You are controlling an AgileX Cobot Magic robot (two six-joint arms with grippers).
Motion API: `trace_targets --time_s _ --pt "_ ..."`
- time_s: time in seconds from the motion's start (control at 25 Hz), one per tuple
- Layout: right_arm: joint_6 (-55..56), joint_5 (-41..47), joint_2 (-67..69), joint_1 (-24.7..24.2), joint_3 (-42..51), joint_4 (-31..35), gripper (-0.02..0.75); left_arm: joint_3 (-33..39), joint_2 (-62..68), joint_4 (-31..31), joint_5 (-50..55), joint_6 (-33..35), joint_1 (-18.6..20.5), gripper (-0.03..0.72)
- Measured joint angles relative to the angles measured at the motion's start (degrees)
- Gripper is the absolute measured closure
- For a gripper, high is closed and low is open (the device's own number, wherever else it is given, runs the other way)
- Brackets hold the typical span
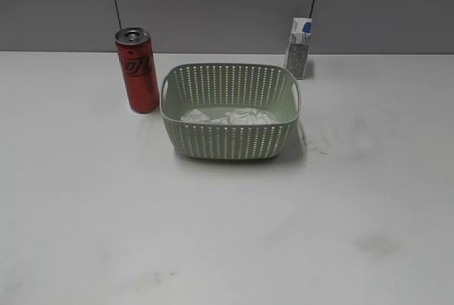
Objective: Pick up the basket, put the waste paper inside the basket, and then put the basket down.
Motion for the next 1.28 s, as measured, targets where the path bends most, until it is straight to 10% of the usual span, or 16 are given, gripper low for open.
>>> trace_targets --time_s 1.28 --pt "1.56 0.05 0.00 0.00 0.00 -0.38 0.148 1.13 0.00 3.61 7.89 -1.94 0.00 0.132"
